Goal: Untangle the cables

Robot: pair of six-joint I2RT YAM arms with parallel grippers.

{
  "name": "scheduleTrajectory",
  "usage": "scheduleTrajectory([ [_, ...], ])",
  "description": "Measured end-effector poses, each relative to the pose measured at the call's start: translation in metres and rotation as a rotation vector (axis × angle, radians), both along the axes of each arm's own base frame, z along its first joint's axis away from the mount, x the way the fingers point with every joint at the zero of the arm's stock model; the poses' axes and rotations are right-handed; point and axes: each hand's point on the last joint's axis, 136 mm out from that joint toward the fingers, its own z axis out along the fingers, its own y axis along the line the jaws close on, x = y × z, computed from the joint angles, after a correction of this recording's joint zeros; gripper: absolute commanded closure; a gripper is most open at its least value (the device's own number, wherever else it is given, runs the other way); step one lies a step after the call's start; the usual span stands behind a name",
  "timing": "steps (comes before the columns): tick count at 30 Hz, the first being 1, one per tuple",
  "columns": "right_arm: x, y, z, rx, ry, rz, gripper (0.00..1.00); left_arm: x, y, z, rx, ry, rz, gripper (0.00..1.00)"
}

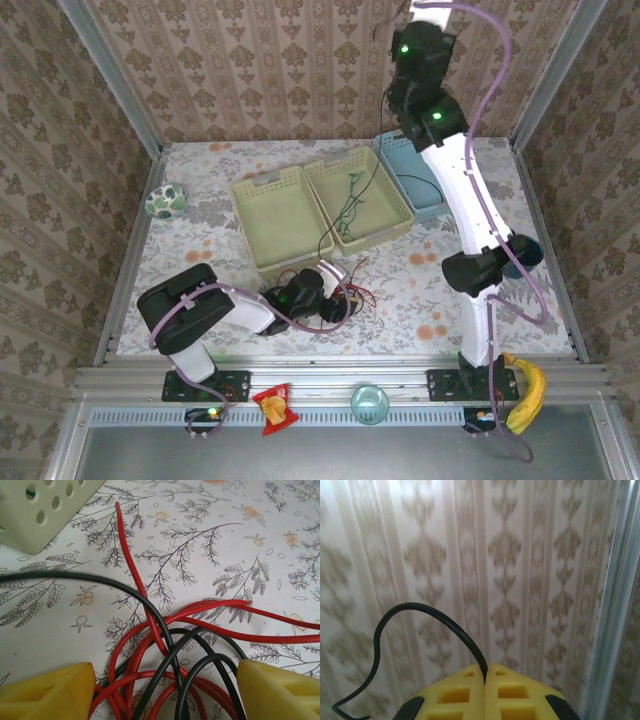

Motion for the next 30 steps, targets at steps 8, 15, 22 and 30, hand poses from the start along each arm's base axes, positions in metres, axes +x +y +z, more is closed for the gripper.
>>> scheduleTrajectory([
  [8,0.021,0.016,-0.065,-0.181,0.183,-0.094,1.00,-0.001,0.001,0.000,0.009,0.005,0.000,0.24],
  [15,0.028,0.045,-0.083,-0.418,0.238,-0.096,1.00,-0.001,0.002,0.000,0.009,0.005,0.000,0.24],
  [22,0.036,0.086,-0.132,-0.631,0.334,-0.007,1.00,-0.001,0.001,0.000,0.009,0.005,-0.001,0.24],
  [30,0.054,0.034,-0.198,-0.711,0.488,-0.071,1.00,-0.001,0.002,0.000,0.014,0.008,0.000,0.24],
])
